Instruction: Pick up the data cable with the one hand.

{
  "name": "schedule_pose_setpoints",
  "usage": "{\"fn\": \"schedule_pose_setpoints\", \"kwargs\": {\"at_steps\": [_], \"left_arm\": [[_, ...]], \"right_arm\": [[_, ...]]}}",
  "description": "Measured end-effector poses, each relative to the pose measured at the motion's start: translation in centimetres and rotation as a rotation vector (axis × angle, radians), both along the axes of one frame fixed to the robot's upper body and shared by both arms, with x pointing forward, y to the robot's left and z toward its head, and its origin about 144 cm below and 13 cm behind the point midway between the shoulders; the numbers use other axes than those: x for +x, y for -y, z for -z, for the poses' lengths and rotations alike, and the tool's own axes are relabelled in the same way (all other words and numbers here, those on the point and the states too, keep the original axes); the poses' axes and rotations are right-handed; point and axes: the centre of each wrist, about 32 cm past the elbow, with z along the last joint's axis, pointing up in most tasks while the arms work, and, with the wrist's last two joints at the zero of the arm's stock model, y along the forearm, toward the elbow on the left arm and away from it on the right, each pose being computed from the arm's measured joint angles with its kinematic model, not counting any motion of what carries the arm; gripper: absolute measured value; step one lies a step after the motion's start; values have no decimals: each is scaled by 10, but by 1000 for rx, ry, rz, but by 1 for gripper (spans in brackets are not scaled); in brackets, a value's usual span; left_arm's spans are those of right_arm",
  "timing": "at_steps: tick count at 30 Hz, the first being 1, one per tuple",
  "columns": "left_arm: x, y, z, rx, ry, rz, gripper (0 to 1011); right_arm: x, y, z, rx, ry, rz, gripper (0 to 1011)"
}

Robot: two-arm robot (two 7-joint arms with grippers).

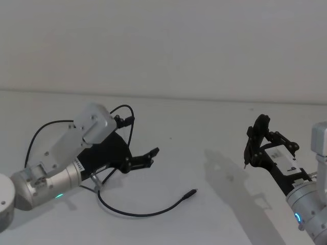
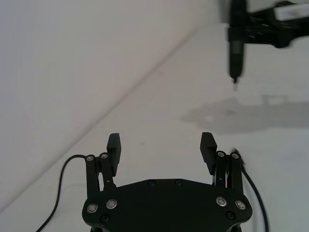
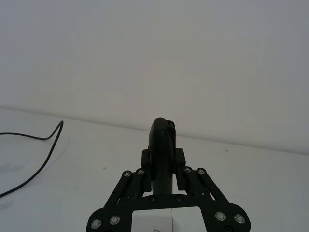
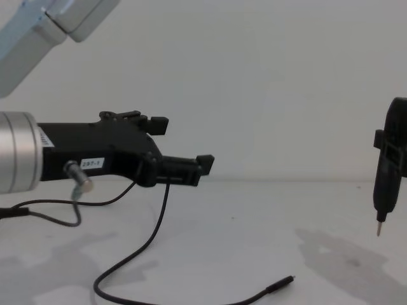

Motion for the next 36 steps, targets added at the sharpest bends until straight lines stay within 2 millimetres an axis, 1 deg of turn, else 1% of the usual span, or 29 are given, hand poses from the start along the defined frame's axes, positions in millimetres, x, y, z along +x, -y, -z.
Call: {"fn": "schedule_pose_setpoints", "kwargs": {"at_steps": [3,10,17,27,36], "left_arm": [[-1,-8,-9,51,-13,62,1001],[-4,-19,-26,142,-46,167,1001],[-8,-24,-37,201,-81,229,1001],[-12,-21,-43,240,-131,245,1001],[-13,-11,-39,263,-187,217,1001]], "right_arm": [[0,0,0,0,0,0,268],[0,0,0,0,0,0,268],[0,0,0,0,0,0,268],[0,0,0,0,0,0,268],[0,0,0,0,0,0,268]]}}
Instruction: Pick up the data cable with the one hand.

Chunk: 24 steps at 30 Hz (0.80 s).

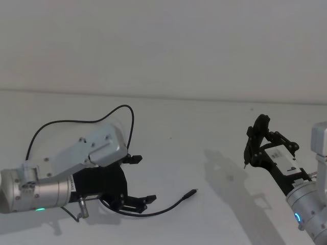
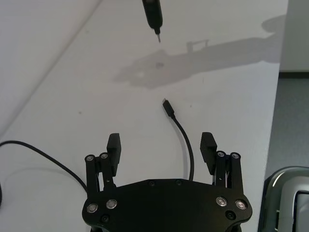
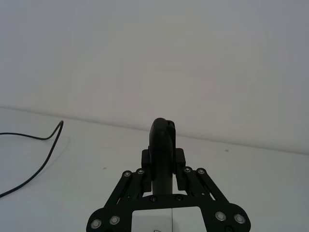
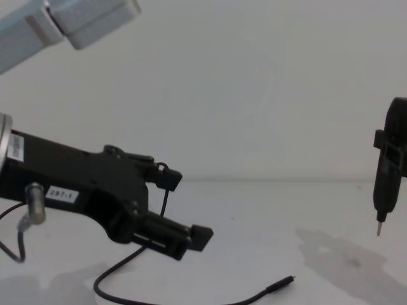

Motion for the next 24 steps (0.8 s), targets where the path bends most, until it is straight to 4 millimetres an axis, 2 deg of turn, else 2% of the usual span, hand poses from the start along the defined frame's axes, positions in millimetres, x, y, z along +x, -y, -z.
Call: {"fn": "schedule_pose_setpoints", "kwargs": {"at_steps": [24], "left_arm": [[8,25,21,96,-83,-64,1001]], "right_arm": [[0,0,0,0,0,0,268]]}}
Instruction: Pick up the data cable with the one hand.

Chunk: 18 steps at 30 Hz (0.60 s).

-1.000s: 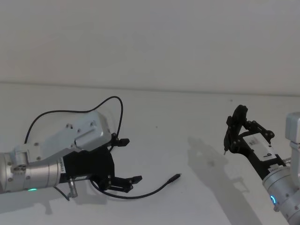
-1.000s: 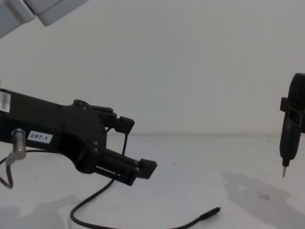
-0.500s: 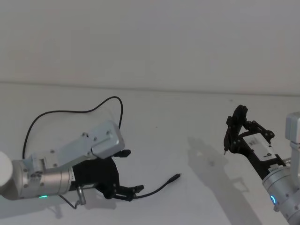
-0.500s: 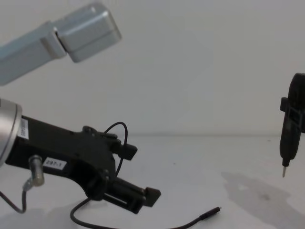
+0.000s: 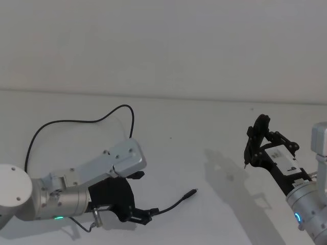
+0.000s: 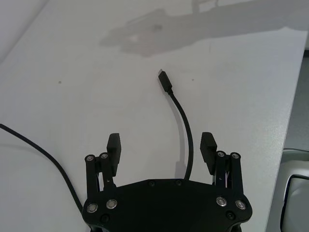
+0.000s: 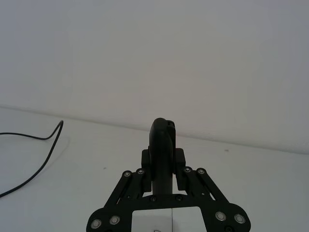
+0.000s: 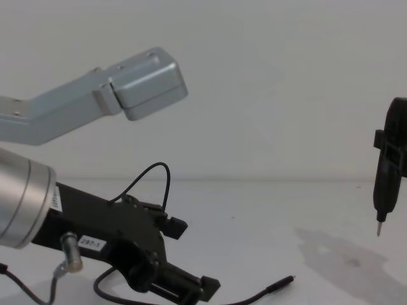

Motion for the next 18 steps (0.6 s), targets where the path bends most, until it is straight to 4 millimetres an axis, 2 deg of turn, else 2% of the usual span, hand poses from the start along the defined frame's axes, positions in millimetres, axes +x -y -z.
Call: {"fn": "schedule_pose_setpoints", "kwargs": {"at_steps": [18], "left_arm": [[8,19,10,46,-17,1,1001]], "right_arm": [[0,0,0,0,0,0,268]]}}
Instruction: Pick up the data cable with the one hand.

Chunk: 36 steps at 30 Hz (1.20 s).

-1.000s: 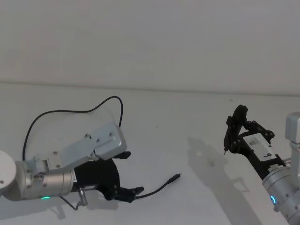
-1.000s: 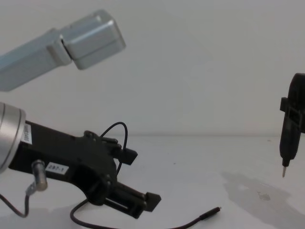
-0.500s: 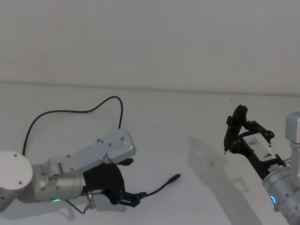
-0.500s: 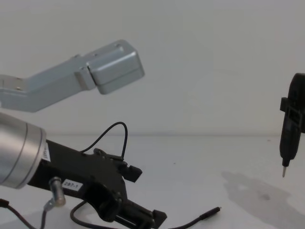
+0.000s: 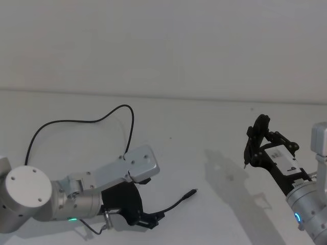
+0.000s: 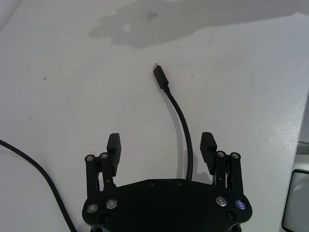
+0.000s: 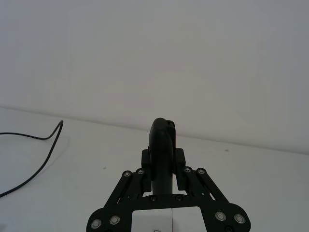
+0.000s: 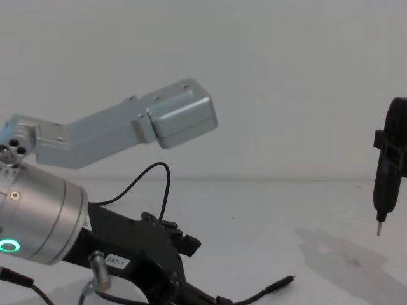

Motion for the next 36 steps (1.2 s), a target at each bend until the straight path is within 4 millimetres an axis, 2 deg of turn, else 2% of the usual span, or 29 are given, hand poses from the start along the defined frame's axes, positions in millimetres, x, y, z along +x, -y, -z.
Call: {"fn": "schedule_pose_setpoints", "kwargs": {"at_steps": [15,22,33,35,36], "left_arm": [[3,10,7,36,12,-18,999],[3,12,8,44,15,-24,857],[3,14,9,50,19,-28,495],[3,14,9,50,19,-28,457],[4,14,9,50,19,-29,400]], "right_arm": [[0,0,0,0,0,0,268],[0,0,0,0,0,0,268],[0,0,0,0,0,0,268],[0,0,0,0,0,0,268],[0,0,0,0,0,0,268]]}}
